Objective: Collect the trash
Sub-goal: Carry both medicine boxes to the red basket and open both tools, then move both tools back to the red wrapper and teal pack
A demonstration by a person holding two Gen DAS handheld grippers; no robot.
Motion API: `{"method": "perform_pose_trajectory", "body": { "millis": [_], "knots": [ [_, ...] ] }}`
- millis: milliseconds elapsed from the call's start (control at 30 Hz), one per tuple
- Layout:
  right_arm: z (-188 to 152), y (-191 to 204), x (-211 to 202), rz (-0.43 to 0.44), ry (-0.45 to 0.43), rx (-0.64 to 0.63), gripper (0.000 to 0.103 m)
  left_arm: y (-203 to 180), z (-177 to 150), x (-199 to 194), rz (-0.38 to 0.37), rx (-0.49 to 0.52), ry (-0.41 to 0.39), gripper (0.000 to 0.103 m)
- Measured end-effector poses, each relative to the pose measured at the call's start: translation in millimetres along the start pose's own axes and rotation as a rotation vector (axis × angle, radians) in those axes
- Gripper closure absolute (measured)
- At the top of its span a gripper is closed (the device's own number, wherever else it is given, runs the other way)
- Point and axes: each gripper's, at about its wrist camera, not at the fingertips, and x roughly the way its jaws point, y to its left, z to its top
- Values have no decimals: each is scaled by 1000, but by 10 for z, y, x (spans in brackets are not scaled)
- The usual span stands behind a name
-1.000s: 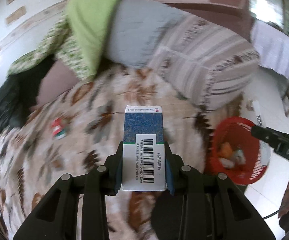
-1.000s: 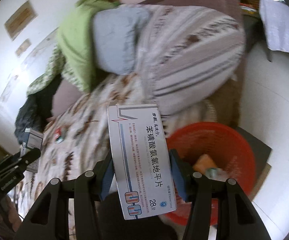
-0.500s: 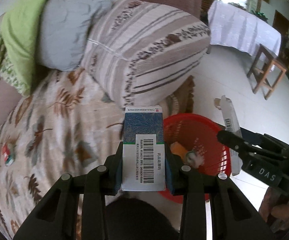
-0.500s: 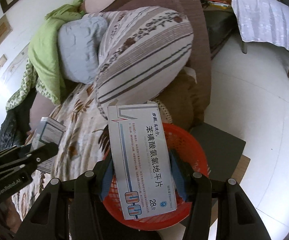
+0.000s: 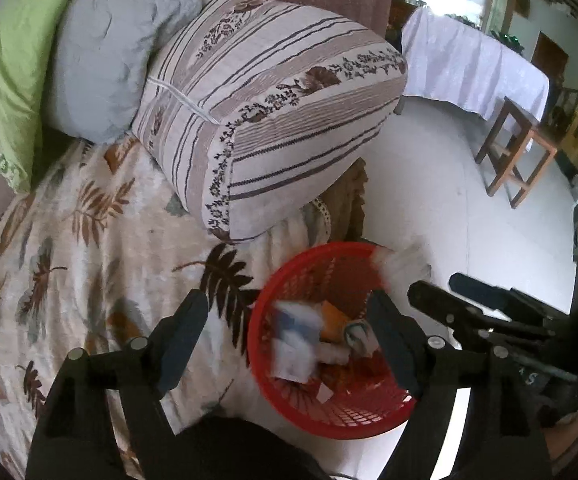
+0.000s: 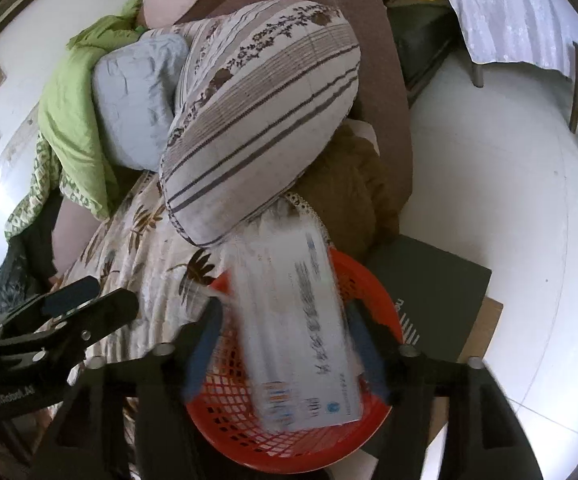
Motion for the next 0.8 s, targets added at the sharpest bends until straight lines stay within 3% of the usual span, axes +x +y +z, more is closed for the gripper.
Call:
{"method": "perform_pose_trajectory", "body": {
  "millis": [200, 567, 800],
  "knots": [
    [2, 51, -18, 4, -10, 10, 28, 131, -104, -126, 48, -17, -2, 22],
    [3, 570, -40, 51, -12, -86, 28, 790, -370, -655, 231, -109, -53, 22],
    [-255, 1287, 68, 103, 25, -267, 24, 1542, -576, -924, 441, -203, -89, 22]
  ]
}}
